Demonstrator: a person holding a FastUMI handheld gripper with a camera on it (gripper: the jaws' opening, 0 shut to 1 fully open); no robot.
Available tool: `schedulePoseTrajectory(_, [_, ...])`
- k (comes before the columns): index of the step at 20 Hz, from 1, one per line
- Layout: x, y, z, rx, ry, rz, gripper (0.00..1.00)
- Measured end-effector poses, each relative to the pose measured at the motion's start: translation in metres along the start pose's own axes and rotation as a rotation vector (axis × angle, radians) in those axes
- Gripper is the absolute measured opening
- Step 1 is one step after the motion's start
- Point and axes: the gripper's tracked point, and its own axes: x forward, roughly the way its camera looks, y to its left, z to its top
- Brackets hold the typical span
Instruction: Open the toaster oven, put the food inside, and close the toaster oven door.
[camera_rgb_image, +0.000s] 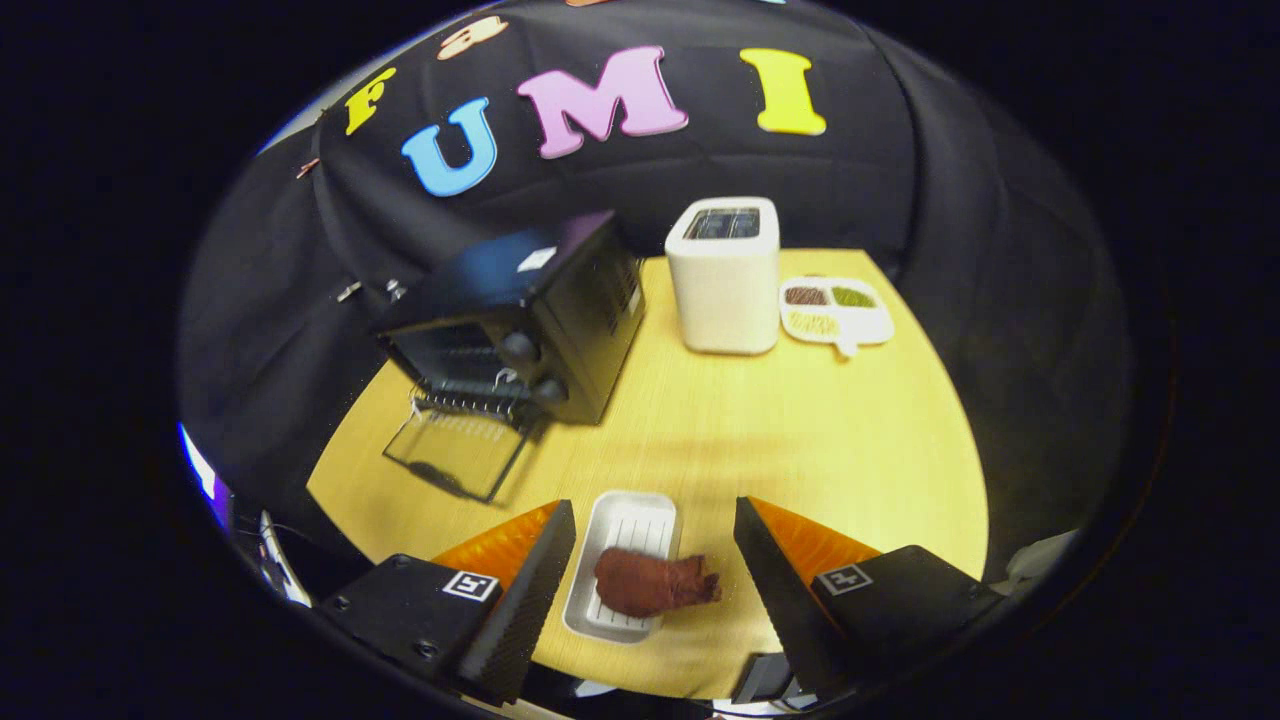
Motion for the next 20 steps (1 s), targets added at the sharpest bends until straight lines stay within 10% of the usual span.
schedulePoseTrajectory(7, [0.017, -0.016, -0.045, 0.107, 0.13, 0.068, 0.96])
schedulePoseTrajectory(16, [0.025, -0.018, -0.048, 0.3, 0.165, 0.132, 0.34])
schedulePoseTrajectory(20, [0.023, -0.014, -0.043, 0.402, 0.184, 0.177, 0.24])
